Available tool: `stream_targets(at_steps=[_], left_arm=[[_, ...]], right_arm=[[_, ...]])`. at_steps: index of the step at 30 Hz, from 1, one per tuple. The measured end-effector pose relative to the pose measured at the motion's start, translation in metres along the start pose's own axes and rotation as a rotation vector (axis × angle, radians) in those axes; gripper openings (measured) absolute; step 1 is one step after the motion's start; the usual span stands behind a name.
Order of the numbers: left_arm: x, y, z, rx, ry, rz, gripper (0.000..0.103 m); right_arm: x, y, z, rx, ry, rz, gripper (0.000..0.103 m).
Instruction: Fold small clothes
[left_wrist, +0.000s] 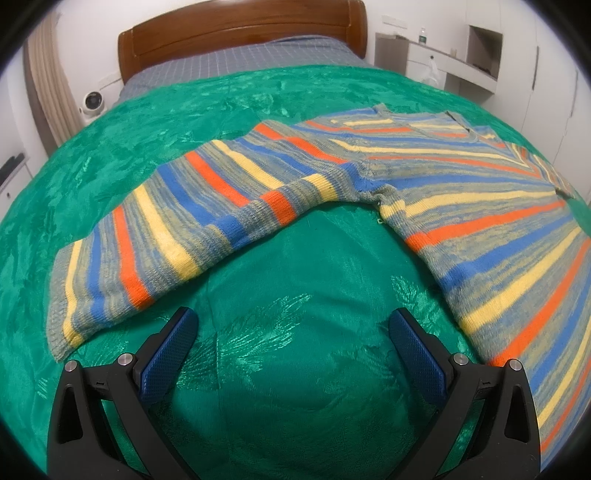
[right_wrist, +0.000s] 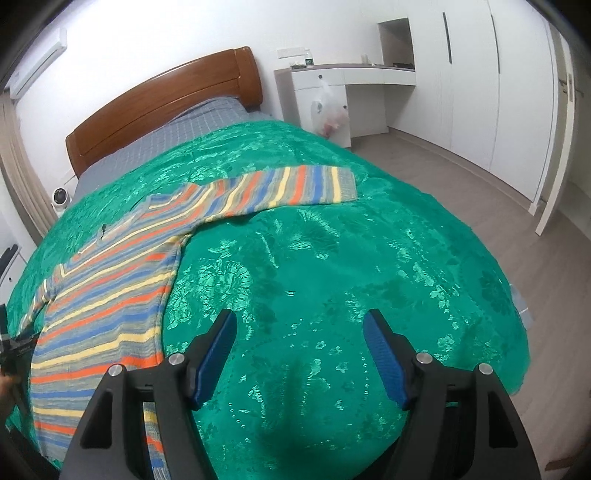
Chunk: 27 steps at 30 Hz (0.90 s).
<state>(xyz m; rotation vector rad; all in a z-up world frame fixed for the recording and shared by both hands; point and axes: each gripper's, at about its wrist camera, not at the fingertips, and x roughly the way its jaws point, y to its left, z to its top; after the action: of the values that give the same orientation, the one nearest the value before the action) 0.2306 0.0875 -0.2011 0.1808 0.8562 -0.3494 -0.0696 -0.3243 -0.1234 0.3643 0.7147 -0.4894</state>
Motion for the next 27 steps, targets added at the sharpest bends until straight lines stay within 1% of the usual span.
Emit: stream_targets(at_steps=[1,4,5,6,7,8,9,11,12,14,15,17,18,19,20,21,22,23,24,27], left_arm=[[-0.001,0.000,-0.001,-0.009,0.000,0.001,0.103],[-0.003,0.002,0.004,-0.075,0.104,-0.002,0.103],[-0.006,0.003,0.006,-0.095,0.144,-0.012,0.103],[-0.017,0.005,0.008,-0.117,0.168,-0.040,0.102],[-0.029,0.009,0.009,-0.146,0.146,-0.064,0.101],[-0.050,0.020,0.012,-0.202,0.084,-0.107,0.101],[-0.066,0.032,0.015,-0.250,0.026,-0.126,0.102],[-0.083,0.061,0.022,-0.335,-0.041,-0.114,0.103],[-0.083,0.086,0.027,-0.395,-0.048,-0.084,0.103],[-0.069,0.122,0.028,-0.493,-0.009,-0.021,0.102],[-0.052,0.149,0.024,-0.588,0.044,-0.007,0.101],[-0.030,0.177,0.013,-0.722,0.119,-0.034,0.098],[-0.021,0.186,0.007,-0.776,0.145,-0.070,0.091],[-0.016,0.190,0.004,-0.792,0.153,-0.079,0.084],[-0.017,0.189,0.004,-0.780,0.145,-0.064,0.078],[-0.018,0.185,0.005,-0.750,0.139,-0.044,0.053],[-0.018,0.181,0.007,-0.727,0.143,-0.048,0.013],[-0.016,0.177,0.006,-0.716,0.153,-0.064,0.002],[-0.016,0.172,0.006,-0.698,0.150,-0.067,0.003],[-0.024,0.152,0.008,-0.582,0.140,0.036,0.001]], right_arm=[[0.001,0.000,0.000,0.000,0.000,0.001,0.071],[0.002,0.000,-0.001,0.004,-0.001,0.009,0.071],[0.002,0.000,-0.001,0.005,-0.002,0.011,0.071],[0.002,0.000,-0.001,0.005,-0.003,0.012,0.071],[0.001,0.000,-0.001,0.004,-0.006,0.014,0.071],[0.000,0.001,-0.001,0.001,-0.011,0.016,0.071],[-0.001,0.001,-0.001,-0.002,-0.014,0.019,0.071],[-0.001,0.003,-0.001,-0.015,-0.016,0.023,0.071],[0.000,0.004,-0.001,-0.023,-0.014,0.025,0.071],[0.005,0.008,-0.001,-0.040,-0.003,0.030,0.071],[0.006,0.009,-0.001,-0.045,-0.001,0.031,0.071],[0.007,0.011,-0.002,-0.052,-0.001,0.032,0.071],[0.006,0.012,-0.002,-0.056,-0.004,0.031,0.071],[0.005,0.012,-0.002,-0.059,-0.009,0.031,0.071],[0.004,0.012,-0.003,-0.060,-0.013,0.031,0.071],[0.004,0.012,-0.002,-0.060,-0.014,0.031,0.071],[0.005,0.012,-0.002,-0.060,-0.012,0.029,0.071],[0.006,0.012,-0.002,-0.060,-0.008,0.028,0.071],[0.008,0.012,-0.002,-0.061,-0.001,0.027,0.071],[0.010,0.011,-0.002,-0.057,0.006,0.026,0.071]])
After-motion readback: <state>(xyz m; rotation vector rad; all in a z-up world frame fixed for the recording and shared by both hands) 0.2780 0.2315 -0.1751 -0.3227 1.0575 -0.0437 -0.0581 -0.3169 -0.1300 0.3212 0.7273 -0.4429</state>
